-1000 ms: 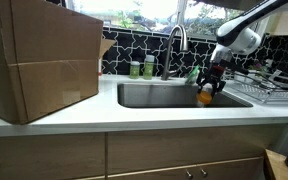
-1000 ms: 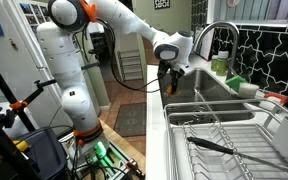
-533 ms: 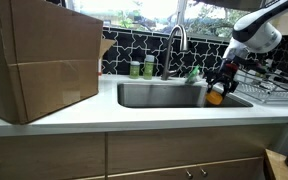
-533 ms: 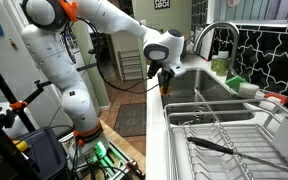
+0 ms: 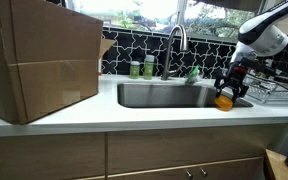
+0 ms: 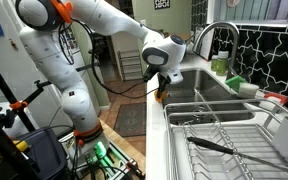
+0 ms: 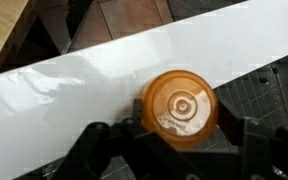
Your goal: Remove the orange bowl from the sink
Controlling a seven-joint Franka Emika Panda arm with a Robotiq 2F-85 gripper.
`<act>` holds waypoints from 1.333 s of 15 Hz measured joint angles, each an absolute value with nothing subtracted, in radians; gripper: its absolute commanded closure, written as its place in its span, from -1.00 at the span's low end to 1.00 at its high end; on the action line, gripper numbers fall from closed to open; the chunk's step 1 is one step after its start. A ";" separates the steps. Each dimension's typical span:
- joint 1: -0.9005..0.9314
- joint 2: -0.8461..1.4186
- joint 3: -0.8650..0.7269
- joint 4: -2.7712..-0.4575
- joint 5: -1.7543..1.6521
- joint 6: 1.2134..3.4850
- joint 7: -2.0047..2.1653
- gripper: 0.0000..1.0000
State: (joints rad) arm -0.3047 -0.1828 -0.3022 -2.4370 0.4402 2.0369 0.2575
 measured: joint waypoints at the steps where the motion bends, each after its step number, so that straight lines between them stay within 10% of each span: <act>1: -0.306 -0.177 -0.306 -2.437 0.443 2.031 0.263 0.01; 18: -0.309 -0.121 -0.308 -2.409 0.443 2.016 0.388 0.01; 20: -0.309 -0.117 -0.308 -2.406 0.443 2.013 0.395 -0.41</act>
State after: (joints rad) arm -0.3090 -0.1175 -0.3081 -2.4064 0.4433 2.0128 0.3949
